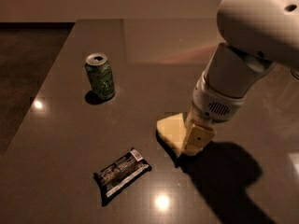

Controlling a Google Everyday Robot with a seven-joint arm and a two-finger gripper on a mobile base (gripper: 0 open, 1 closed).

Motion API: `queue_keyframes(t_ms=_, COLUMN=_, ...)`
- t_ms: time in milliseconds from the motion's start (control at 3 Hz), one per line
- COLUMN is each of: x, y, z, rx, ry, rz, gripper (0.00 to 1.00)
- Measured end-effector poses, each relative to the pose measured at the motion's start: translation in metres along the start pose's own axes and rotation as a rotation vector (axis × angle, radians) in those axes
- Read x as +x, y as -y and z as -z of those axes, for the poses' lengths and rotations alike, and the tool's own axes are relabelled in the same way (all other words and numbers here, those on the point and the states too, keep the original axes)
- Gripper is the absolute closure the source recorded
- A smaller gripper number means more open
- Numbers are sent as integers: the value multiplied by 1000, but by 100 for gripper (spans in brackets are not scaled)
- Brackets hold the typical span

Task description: Move sponge near rxbar chocolate

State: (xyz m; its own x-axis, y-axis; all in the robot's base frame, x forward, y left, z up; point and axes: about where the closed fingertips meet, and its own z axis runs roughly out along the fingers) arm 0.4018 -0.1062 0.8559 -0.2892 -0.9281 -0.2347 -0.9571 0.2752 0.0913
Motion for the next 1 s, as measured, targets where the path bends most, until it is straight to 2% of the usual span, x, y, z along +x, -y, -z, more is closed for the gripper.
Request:
queue_keyframes(t_ms=333, x=-9, y=-23, z=-3, rx=-22, ry=18, rz=65, gripper=82)
queue_keyframes(t_ms=667, x=-21, y=-36, z=-2, rx=-31, ry=47, rz=125, gripper=58)
queue_keyframes(t_ms=1000, x=-23, y=-37, z=0, rx=-26, ry=51, rz=131, gripper=35)
